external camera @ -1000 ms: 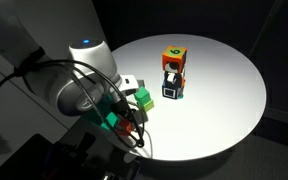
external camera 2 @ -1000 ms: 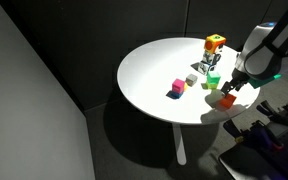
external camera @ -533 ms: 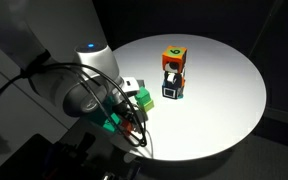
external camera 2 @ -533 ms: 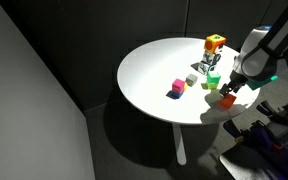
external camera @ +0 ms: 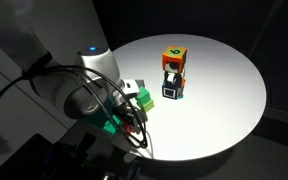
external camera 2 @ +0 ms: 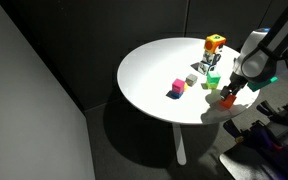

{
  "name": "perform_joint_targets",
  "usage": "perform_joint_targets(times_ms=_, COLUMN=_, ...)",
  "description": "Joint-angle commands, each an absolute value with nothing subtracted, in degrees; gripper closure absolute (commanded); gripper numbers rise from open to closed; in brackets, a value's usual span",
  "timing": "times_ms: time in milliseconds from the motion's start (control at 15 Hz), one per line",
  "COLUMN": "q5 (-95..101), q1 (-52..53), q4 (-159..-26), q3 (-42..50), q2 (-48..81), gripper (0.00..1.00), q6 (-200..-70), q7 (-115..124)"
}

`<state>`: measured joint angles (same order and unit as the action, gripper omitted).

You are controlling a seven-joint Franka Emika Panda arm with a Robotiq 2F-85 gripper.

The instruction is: Put the orange block on the grey block

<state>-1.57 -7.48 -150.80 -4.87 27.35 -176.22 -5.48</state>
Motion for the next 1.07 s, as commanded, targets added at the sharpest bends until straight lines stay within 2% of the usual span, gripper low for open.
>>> perform_joint_targets(times_ms=0, q5=-0.62, q1=-7.86, q4=-150.05, q3=-4.41, q2=27.44, gripper=0.44, q6=-175.76, q7=-5.91)
perform_joint_targets(times_ms=133, q5=-0.69, q1=-7.29, q4=-150.02, q3=-3.85, q2=26.83, gripper=0.59, q6=-175.08, q7=-5.46)
perform_joint_targets(times_ms=333, q5=-0.71, q1=-6.04, q4=-150.04, q3=-2.72, q2=25.52, gripper=0.67, q6=-173.66, q7=-4.80)
perform_joint_targets(times_ms=667, q5=-0.67, q1=-5.18, q4=-149.60, q3=-1.35, q2=25.50, gripper=0.69, q6=-173.33, q7=-4.70)
perform_joint_targets(times_ms=1000, q5=-1.45, q1=-4.88, q4=-148.20, q3=-2.21, q2=20.18, gripper=0.69, q6=-165.06, q7=-4.54)
